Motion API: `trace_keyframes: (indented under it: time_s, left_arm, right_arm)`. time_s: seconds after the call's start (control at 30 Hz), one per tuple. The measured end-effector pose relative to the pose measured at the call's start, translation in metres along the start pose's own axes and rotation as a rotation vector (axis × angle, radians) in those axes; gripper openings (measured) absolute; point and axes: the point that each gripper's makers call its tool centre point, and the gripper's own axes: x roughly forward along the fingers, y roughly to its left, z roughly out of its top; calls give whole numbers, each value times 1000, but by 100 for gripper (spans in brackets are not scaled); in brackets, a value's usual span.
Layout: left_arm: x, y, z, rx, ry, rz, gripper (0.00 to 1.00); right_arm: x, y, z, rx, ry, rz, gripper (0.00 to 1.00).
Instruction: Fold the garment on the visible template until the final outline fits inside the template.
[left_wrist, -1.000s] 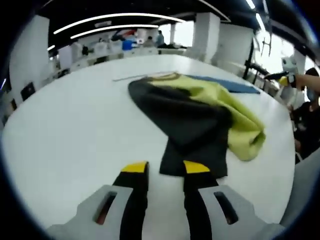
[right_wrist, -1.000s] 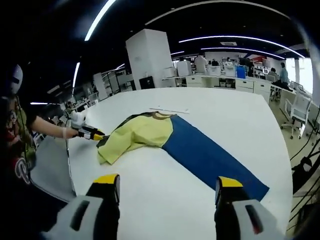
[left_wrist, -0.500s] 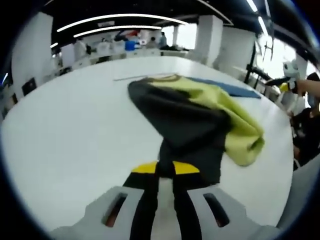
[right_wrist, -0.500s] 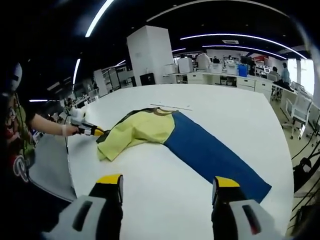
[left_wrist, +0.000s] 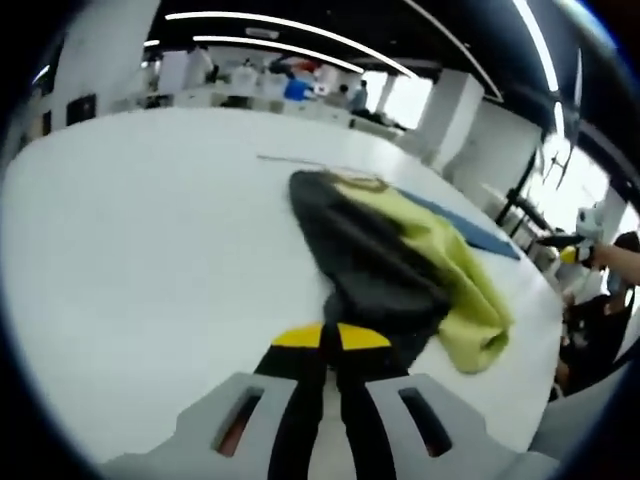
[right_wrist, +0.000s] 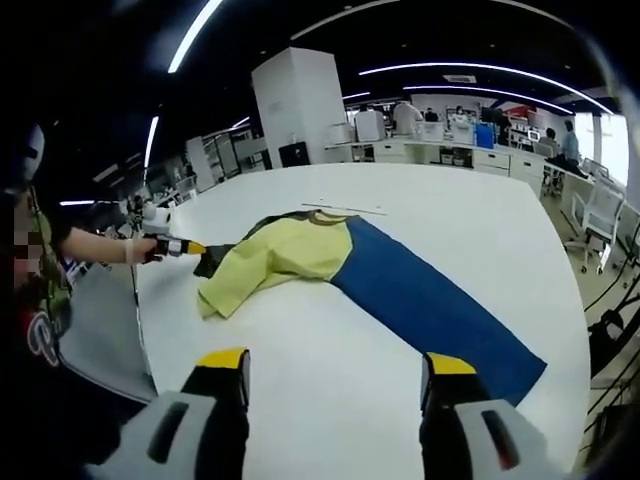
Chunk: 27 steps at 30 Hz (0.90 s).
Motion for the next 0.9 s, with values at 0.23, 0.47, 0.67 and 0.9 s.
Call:
trace_keyframes:
  time_s: [0.23, 0.47, 0.67, 0.9]
  left_arm:
    - [-28, 58, 46, -5, -64, 98, 0]
    - [-47, 100, 79, -5, -108, 162, 0]
    - [-53, 125, 85, -23, -121, 198, 0]
    - [-48, 180, 79, -82, -121, 269, 0]
  right_arm:
    - [4, 10, 3, -16, 5, 6, 68]
    - [5, 15, 1, -9, 8, 9, 68]
    - [4, 18, -2, -1, 17, 6, 68]
    - [8, 21, -12, 9, 51, 6, 67]
